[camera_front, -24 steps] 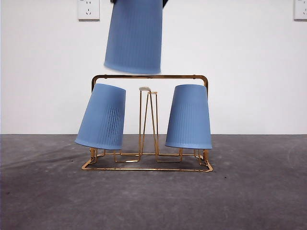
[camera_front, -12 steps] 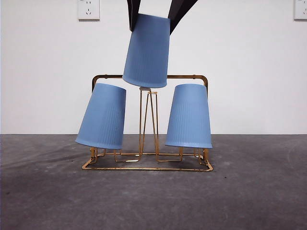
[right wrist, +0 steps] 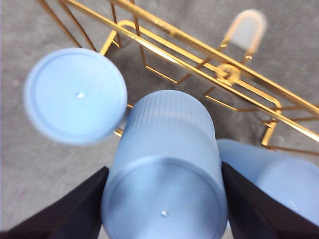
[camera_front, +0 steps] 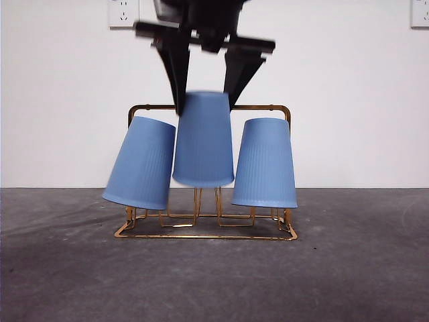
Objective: Pick the top cup and place it on cupholder, pick up the mid cup and place it on cupholder, last pick the bottom cup and place it on cupholder.
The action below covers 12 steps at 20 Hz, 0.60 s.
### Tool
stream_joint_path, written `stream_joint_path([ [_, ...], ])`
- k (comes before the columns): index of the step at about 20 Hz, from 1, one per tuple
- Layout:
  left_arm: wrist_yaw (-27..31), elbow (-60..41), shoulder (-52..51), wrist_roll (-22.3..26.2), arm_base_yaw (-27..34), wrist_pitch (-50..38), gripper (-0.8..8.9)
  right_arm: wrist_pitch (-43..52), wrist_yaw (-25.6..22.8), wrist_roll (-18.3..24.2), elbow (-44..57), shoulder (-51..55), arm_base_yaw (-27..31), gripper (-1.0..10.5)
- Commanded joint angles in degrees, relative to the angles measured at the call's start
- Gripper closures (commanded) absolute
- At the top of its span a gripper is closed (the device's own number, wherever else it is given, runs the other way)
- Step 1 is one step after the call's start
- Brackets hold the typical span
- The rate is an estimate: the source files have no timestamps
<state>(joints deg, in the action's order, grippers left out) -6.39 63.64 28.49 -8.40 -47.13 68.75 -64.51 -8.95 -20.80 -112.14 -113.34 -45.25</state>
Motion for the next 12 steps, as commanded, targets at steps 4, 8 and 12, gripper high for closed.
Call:
stream_joint_path([
  [4, -0.2, 0.5, 0.2, -0.1, -0.5, -0.7, 3.46, 1.7, 0.0, 0.8, -1.2, -3.5, 0.5, 7.6],
  [8, -0.2, 0.5, 0.2, -0.1, -0.5, -0.7, 3.46, 1.8, -0.1, 0.9, -1.2, -3.6, 0.8, 4.7],
  [12, -0.2, 0.5, 0.2, -0.1, -0.5, -0.7, 3.46, 0.7, 1.9, 1.9, -3.9, -2.3, 0.8, 4.6],
])
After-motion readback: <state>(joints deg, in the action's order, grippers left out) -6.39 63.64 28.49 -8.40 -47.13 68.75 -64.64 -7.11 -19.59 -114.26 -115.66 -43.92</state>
